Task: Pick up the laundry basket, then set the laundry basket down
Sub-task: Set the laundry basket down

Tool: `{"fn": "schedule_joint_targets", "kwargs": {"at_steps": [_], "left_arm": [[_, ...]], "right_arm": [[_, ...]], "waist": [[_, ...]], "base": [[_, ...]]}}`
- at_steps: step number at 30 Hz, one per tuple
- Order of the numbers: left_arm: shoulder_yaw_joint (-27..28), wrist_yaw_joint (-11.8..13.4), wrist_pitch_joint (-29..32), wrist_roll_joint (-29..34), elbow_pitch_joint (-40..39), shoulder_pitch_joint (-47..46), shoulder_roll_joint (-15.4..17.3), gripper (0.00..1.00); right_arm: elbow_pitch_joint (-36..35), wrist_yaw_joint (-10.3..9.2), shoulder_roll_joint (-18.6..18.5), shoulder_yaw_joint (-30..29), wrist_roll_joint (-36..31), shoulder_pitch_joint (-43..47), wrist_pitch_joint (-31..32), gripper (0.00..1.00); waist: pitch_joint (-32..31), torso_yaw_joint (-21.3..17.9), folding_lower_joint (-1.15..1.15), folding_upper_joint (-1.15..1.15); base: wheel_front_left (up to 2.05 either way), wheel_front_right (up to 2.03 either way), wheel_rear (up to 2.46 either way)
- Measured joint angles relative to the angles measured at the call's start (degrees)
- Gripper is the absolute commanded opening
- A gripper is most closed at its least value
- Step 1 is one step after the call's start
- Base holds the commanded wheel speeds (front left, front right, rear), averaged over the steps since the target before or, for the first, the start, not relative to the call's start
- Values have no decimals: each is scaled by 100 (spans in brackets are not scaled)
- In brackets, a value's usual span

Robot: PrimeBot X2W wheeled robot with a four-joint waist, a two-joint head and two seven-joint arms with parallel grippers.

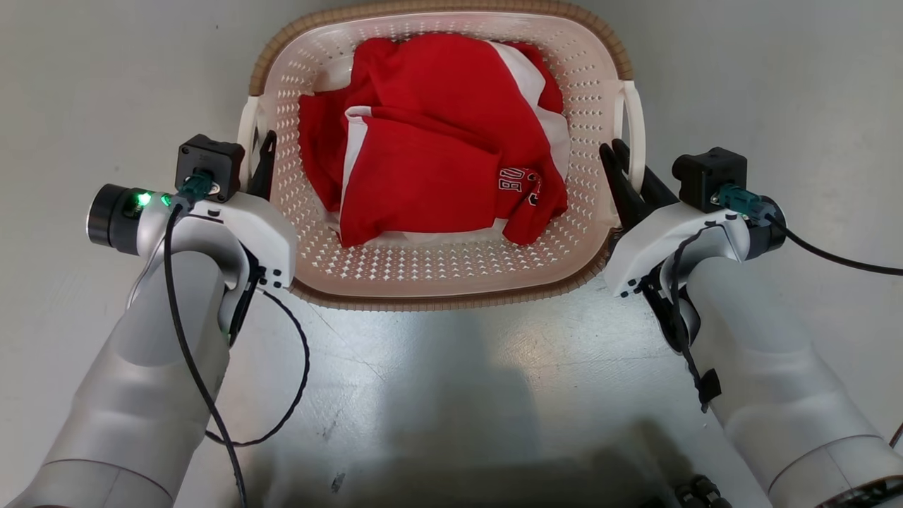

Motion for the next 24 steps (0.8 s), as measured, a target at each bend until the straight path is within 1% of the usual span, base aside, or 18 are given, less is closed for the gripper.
{"fn": "schedule_joint_targets", "kwargs": {"at_steps": [8, 14, 23, 24], "left_arm": [[223, -99, 0, 186, 18, -24, -53, 0], [376, -126, 0, 381, 22, -27, -75, 0], [564, -199, 0, 487, 75, -47, -170, 0], [586, -198, 0, 488, 76, -58, -179, 6]], "right_arm": [[13, 9, 36, -164, -132, -19, 0, 0], [11, 9, 55, -198, -155, -25, -7, 0], [0, 20, 70, -341, -210, -27, -7, 0], [0, 25, 70, -363, -215, -27, -7, 0]], "waist": [[102, 29, 0, 0], [153, 14, 0, 0], [241, 4, 0, 0], [254, 4, 0, 0]], "base": [[0, 0, 0], [0, 0, 0], [0, 0, 0], [0, 0, 0]]}}
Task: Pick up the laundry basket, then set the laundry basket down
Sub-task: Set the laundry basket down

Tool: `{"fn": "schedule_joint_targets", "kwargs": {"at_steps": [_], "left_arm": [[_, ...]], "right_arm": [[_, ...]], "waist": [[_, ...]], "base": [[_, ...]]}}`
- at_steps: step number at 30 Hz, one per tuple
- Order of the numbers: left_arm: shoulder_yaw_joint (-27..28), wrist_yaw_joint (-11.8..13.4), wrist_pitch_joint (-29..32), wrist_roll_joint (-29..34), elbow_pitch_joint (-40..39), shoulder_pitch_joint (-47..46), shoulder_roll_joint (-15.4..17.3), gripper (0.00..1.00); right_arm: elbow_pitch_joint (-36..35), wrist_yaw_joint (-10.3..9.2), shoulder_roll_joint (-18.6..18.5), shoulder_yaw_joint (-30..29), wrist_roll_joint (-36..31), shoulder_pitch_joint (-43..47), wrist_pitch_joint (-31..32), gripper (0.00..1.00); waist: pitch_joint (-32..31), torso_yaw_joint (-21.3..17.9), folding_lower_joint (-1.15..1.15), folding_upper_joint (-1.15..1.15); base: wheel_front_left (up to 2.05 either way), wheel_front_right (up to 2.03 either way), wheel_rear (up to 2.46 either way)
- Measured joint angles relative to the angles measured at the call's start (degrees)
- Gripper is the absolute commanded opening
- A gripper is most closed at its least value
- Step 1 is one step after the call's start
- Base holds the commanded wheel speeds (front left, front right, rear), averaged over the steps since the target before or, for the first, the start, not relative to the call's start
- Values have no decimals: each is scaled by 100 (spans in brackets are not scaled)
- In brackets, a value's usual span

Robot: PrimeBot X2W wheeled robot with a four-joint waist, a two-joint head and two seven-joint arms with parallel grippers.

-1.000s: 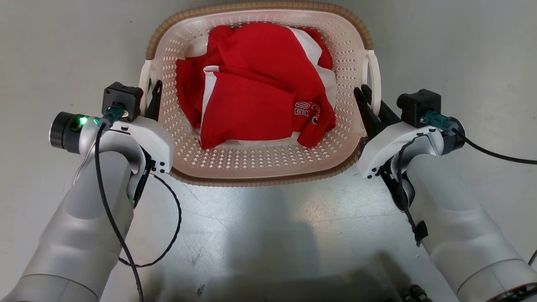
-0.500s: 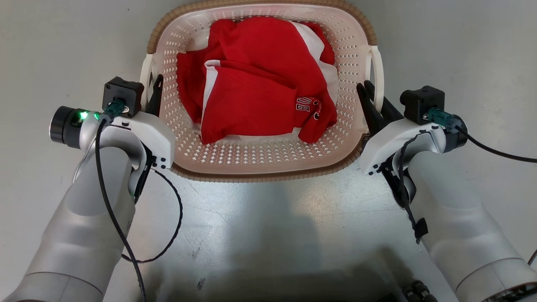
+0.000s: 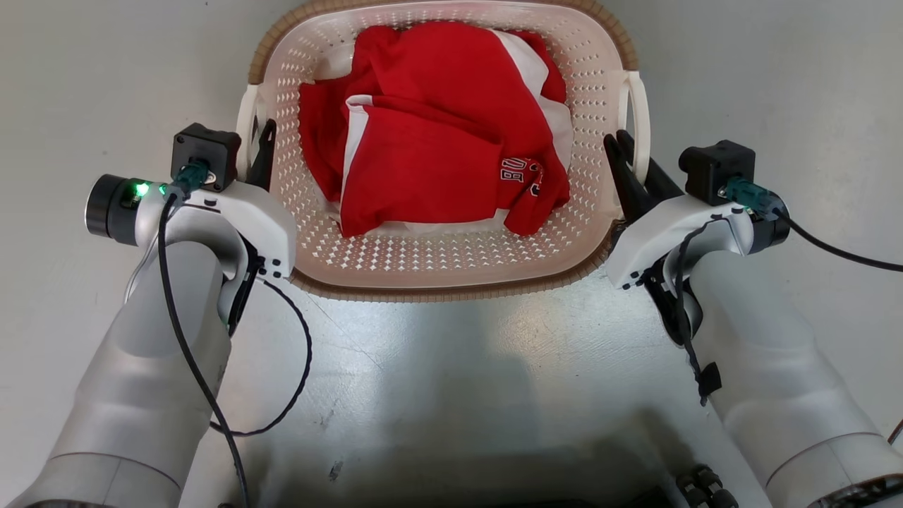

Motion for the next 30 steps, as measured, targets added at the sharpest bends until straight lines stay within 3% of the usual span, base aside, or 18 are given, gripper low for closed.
{"fn": "schedule_joint_targets", "kwargs": {"at_steps": [1, 2, 3, 9, 17, 24, 30], "left_arm": [[32, 1, 0, 0, 23, -16, -16, 34], [63, 8, -1, 1, 68, -47, -32, 79], [96, 9, -12, 10, 111, -81, -34, 100], [219, 18, -42, 99, 290, -205, -81, 100], [367, 18, -42, 196, 292, -194, -119, 100], [576, -1, -41, 193, 88, 113, -226, 100], [949, -110, -41, 132, -454, 636, -269, 100]], "right_arm": [[-8, 0, 0, -35, -11, -3, 0, 30], [-38, 11, 0, -89, -79, -7, 0, 56], [-80, 16, -14, -186, -169, -14, 8, 100], [-531, 16, -118, -868, -719, -98, 9, 100], [-732, 16, -104, -1116, -962, -18, 9, 100], [-975, 16, -88, -1158, -965, 378, 9, 100], [-1493, 16, -58, -1567, -985, 742, 9, 100]], "waist": [[13, 0, 0, 0], [26, 1, 0, 0], [39, 1, 0, 0], [106, 43, 0, 0], [-122, 66, 0, 0], [-597, 84, 0, 0], [-1224, 102, 0, 0]], "base": [[0, 0, 0], [0, 0, 0], [0, 0, 0], [0, 0, 0], [0, 0, 0], [0, 0, 0], [0, 0, 0]]}}
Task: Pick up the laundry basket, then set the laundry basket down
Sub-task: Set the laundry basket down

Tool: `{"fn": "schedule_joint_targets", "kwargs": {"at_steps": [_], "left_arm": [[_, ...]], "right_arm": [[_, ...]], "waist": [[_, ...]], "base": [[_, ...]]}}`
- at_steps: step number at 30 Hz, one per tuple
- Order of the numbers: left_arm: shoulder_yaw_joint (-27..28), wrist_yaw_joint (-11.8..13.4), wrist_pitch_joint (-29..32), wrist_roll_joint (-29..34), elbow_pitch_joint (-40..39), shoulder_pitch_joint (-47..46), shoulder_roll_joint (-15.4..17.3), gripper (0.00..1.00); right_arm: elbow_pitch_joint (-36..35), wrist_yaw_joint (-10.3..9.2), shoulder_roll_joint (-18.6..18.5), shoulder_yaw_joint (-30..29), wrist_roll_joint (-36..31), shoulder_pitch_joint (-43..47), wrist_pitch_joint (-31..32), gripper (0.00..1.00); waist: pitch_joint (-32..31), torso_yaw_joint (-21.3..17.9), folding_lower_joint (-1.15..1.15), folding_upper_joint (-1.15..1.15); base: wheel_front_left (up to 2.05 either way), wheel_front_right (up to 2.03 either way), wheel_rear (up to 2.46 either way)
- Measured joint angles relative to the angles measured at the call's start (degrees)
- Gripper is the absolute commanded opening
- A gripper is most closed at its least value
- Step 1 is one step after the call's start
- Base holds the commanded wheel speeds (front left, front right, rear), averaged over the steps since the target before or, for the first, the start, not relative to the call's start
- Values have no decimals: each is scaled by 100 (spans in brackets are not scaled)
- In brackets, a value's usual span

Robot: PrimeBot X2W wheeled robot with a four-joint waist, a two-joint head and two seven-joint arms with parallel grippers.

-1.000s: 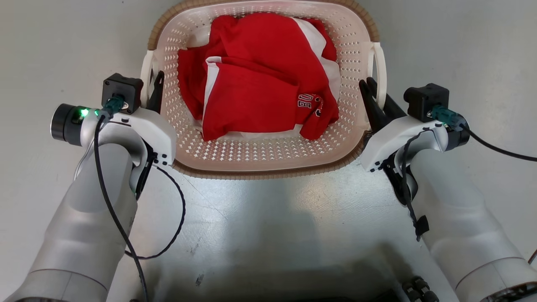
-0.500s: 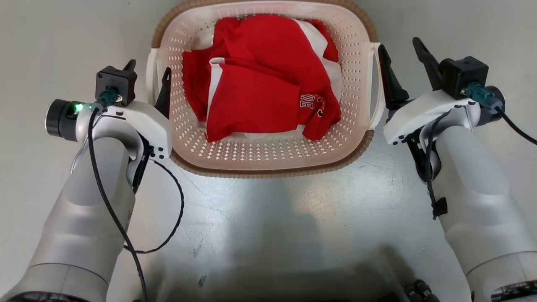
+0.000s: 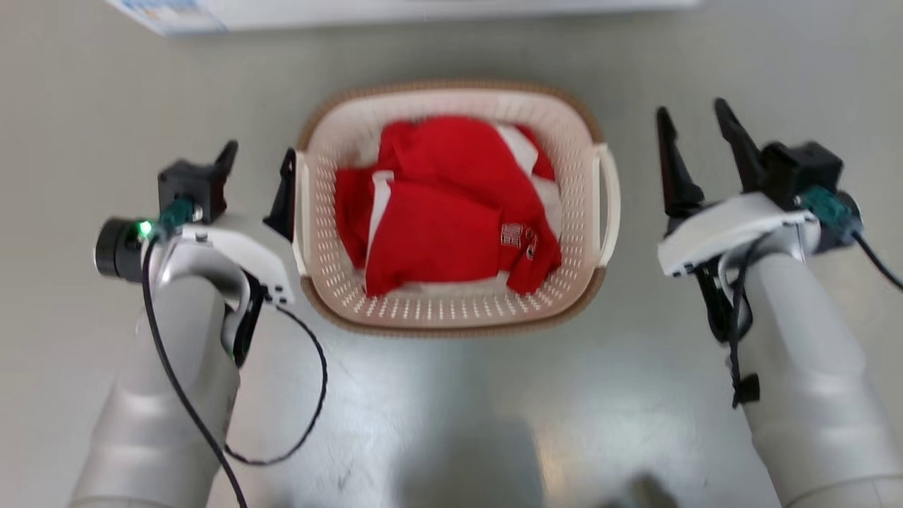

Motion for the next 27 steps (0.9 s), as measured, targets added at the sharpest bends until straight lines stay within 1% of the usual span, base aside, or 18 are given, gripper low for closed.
{"fn": "schedule_joint_targets", "kwargs": {"at_steps": [6, 8, 14, 17, 21, 27], "left_arm": [[430, -121, -1, -56, -437, 732, -133, 100], [582, -152, -1, -66, -597, 975, -123, 100], [970, -249, 0, -59, -1005, 1780, -120, 100], [1082, -264, -1, -36, -1135, 2028, -113, 100], [1292, -267, 0, 65, -1322, 2558, -100, 100], [1536, -264, 0, 114, -1628, 3257, -127, 100]], "right_arm": [[-346, 0, 13, -203, -179, 604, 0, 100], [-426, 0, 0, -208, -179, 781, 0, 100], [-984, 0, -137, -212, -101, 1351, 0, 100], [-1169, 0, -158, -266, -40, 1578, 0, 100], [-1450, 0, -211, -276, -15, 2132, 0, 100], [-1675, 0, -330, -259, -4, 2871, 0, 100]], "waist": [[-806, 17, 0, 0], [-1093, 13, 0, 0], [-1941, -35, 0, 0], [-2201, -52, 0, 0], [-2692, -84, 0, 0], [-3309, -96, 0, 0]], "base": [[0, 0, 0], [0, 0, 0], [0, 0, 0], [0, 0, 0], [0, 0, 0], [0, 0, 0]]}}
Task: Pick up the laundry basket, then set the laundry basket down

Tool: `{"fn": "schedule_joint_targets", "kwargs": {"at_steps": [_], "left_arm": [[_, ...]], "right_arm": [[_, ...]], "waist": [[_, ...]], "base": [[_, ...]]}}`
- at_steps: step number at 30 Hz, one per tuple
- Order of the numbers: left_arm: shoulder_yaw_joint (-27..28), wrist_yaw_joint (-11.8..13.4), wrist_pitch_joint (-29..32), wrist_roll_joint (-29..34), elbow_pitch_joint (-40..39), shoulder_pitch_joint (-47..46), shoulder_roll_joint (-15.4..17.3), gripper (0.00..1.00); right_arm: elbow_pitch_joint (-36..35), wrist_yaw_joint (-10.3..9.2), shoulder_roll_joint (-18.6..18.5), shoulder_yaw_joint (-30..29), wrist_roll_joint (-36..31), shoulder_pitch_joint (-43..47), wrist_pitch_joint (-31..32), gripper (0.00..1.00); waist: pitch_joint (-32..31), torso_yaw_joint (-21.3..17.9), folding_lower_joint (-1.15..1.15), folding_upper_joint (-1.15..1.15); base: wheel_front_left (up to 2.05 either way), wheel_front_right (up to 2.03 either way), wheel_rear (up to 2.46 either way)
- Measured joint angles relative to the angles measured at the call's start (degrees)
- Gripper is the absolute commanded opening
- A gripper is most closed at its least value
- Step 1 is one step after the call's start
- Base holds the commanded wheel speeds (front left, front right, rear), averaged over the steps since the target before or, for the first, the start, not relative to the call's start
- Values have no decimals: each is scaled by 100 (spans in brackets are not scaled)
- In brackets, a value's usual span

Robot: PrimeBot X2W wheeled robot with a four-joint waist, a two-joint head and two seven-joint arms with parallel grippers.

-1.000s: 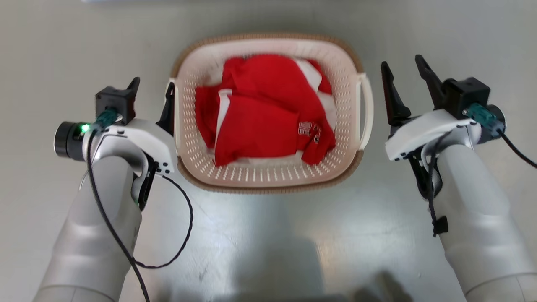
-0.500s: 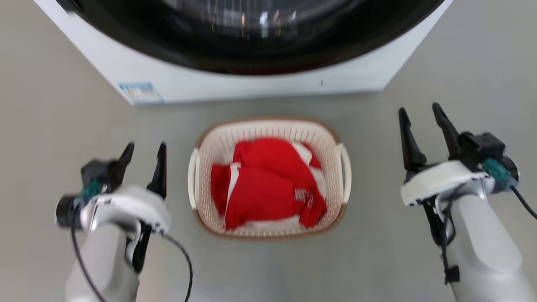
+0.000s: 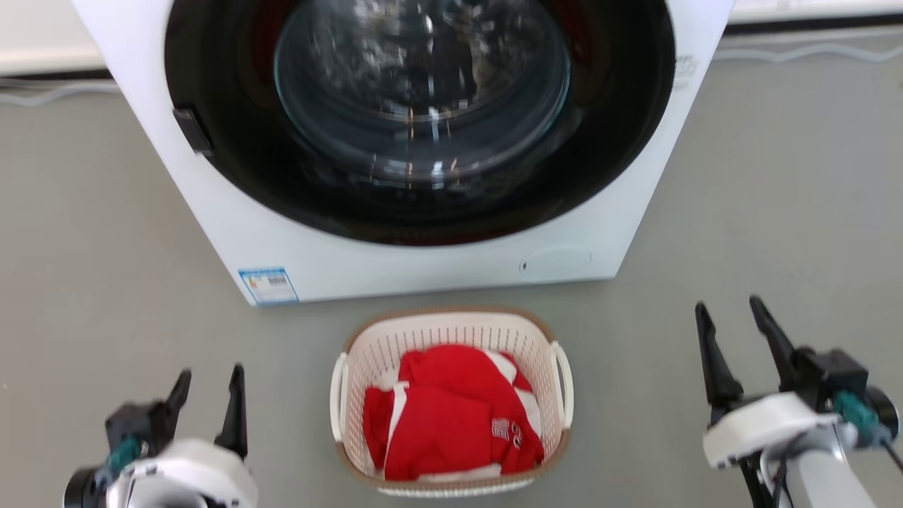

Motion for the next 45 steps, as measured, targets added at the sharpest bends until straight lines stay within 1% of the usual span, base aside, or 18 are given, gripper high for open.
{"fn": "schedule_joint_targets", "kwargs": {"at_steps": [6, 10, 17, 23, 24, 30, 35, 45], "left_arm": [[271, 4, 0, 34, -452, 725, -97, 100], [346, 20, 1, 55, -676, 1125, -188, 100], [482, 20, 1, 125, -902, 1468, -199, 100], [488, 26, 1, 241, -992, 1573, -224, 100], [485, 22, 0, 241, -972, 1574, -232, 0], [470, 20, 64, 208, -603, 1658, -394, 0], [474, 20, 167, -136, -604, 1668, -382, 0], [439, 19, 316, -878, -684, 1663, -385, 0]], "right_arm": [[-191, 0, -63, 116, -1, 553, 0, 100], [-318, 0, -80, 137, 0, 853, 0, 100], [-514, 0, -32, -26, 15, 1245, 0, 100], [-515, 0, 36, -35, 15, 1382, 1, 100], [-500, 1, 42, -32, 14, 1384, 0, 0], [-163, 1, 169, -13, 60, 1588, 45, 0], [-157, 1, 183, -24, 416, 1582, 116, 0], [-214, 1, 193, -35, 1174, 1578, 304, 0]], "waist": [[-487, 24, 0, 0], [-746, 52, 0, 0], [-1023, 122, 0, 0], [-1138, 111, 0, 0], [-1150, 105, 0, 0], [-1150, 108, 0, 0], [-1145, 112, 4, 0], [-1098, 121, 2, 0]], "base": [[0, 0, 0], [0, 0, 0], [0, 0, 0], [0, 0, 0], [0, 0, 0], [0, 0, 0], [0, 0, 0], [0, 0, 0]]}}
